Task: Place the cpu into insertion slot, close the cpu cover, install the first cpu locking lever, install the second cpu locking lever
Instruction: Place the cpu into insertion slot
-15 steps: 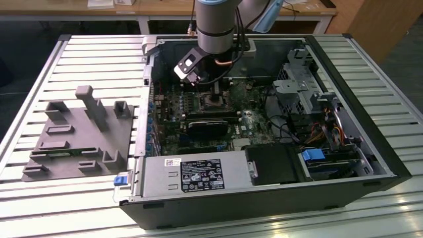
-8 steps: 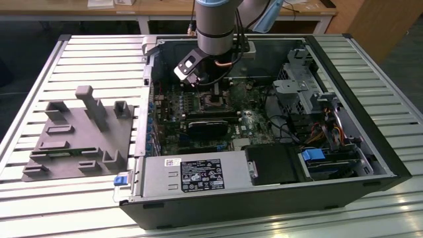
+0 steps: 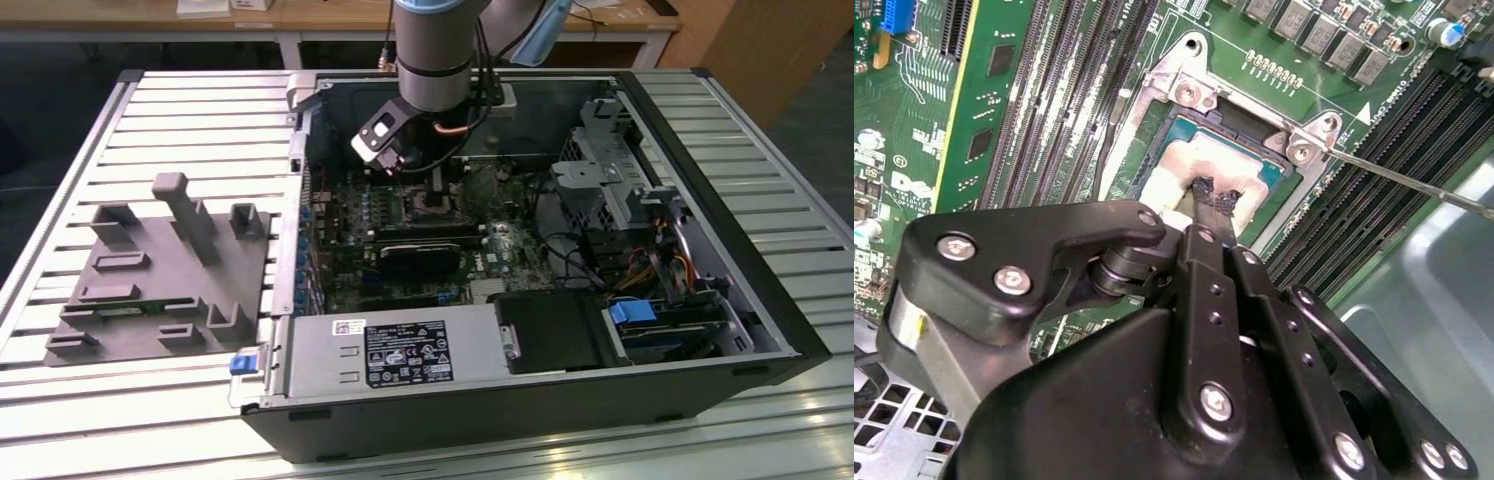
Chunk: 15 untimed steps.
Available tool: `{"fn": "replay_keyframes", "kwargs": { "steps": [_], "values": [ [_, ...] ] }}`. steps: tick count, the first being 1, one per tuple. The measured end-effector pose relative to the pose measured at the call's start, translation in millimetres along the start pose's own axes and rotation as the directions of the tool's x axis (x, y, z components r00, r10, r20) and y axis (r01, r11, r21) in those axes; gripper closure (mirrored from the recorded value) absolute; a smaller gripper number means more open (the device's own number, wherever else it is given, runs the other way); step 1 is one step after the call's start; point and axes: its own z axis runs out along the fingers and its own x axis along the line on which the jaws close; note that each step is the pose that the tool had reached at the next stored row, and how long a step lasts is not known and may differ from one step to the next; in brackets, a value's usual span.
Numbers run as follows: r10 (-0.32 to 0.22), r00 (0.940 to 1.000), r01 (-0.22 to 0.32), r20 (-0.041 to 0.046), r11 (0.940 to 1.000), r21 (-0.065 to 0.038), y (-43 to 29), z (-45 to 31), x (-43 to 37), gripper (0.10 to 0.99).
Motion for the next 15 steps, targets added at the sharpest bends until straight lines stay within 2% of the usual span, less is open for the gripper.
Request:
{"fn": "replay_keyframes", "kwargs": {
  "steps": [6,15],
  "values": [
    [0.000,1.0000,0.000,-0.0014,1.0000,-0.001,0.2,-1.0,0.3,0.980],
    [0.000,1.0000,0.000,-0.0001,1.0000,0.000,1.2,-16.7,0.7,0.980]
  ]
}}
